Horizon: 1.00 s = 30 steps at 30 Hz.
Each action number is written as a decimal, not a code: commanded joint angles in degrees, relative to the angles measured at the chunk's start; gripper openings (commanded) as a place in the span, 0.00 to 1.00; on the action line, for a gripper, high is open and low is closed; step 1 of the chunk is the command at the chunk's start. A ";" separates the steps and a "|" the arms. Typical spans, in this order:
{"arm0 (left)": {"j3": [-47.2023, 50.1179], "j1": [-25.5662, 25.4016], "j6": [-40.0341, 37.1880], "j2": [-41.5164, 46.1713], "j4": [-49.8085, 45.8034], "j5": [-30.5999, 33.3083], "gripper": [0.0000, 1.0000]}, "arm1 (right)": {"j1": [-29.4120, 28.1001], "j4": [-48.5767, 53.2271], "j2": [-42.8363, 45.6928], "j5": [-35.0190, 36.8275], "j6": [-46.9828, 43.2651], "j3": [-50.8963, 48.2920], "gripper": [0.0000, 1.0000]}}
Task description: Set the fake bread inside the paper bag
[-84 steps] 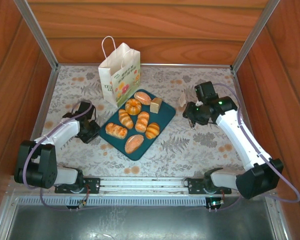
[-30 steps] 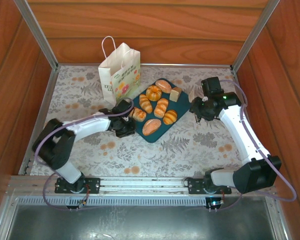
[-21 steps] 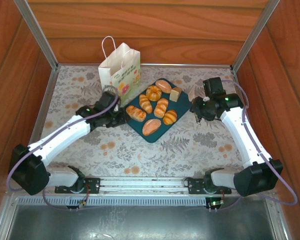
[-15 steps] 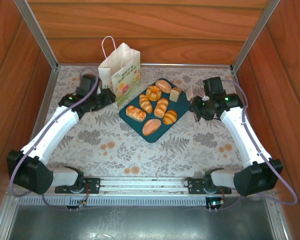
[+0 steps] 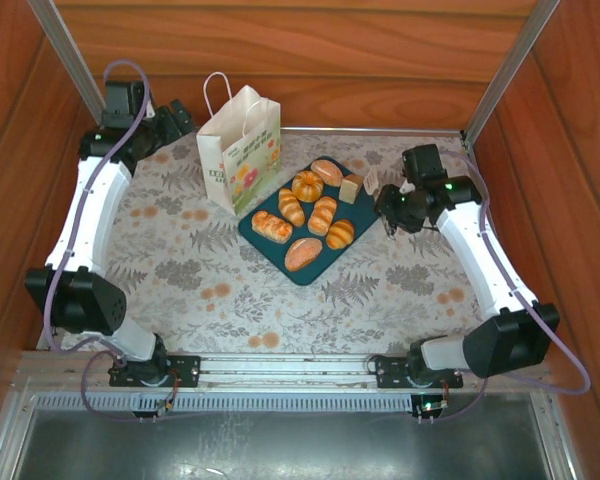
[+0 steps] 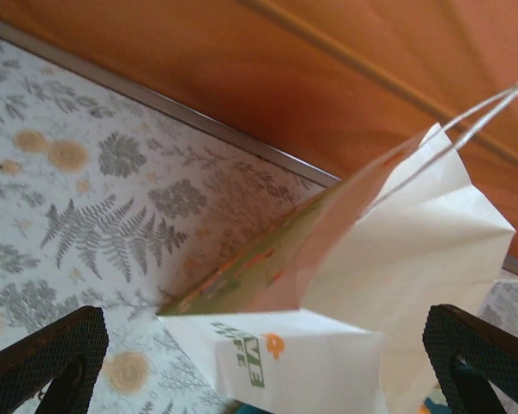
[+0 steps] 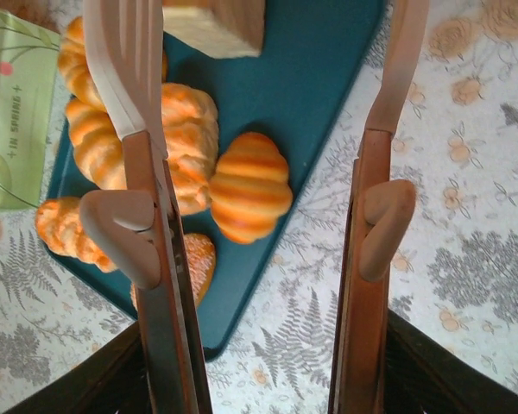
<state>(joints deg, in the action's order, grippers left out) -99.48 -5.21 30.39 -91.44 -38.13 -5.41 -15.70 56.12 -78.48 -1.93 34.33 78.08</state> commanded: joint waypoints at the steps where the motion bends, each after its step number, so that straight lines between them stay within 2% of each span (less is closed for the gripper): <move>1: -5.65 0.64 -6.36 -3.72 -5.01 -0.58 1.00 | 0.26 -1.07 -2.12 -1.74 -1.29 3.68 0.61; 10: -15.13 0.32 -11.00 -13.32 -10.39 -4.75 0.99 | 0.24 0.48 -10.61 -2.23 -1.46 13.29 0.63; 17: -20.52 -1.50 -13.41 -18.20 -12.16 -4.22 0.88 | 0.15 2.83 -16.12 -1.06 -1.85 19.51 0.63; 25: -28.28 -3.19 -14.06 -23.39 -13.84 -3.83 0.85 | -0.29 2.93 -18.55 -0.41 -1.90 20.44 0.63; 30: -34.72 -3.12 -13.11 -27.43 -14.55 -3.60 0.77 | -0.44 2.81 -18.97 -0.02 -1.94 20.18 0.63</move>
<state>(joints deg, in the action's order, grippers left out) -131.04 -8.49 17.63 -116.77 -50.63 -9.19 -15.77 58.52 -97.01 -2.81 33.10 97.32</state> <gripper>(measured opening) 0.779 0.628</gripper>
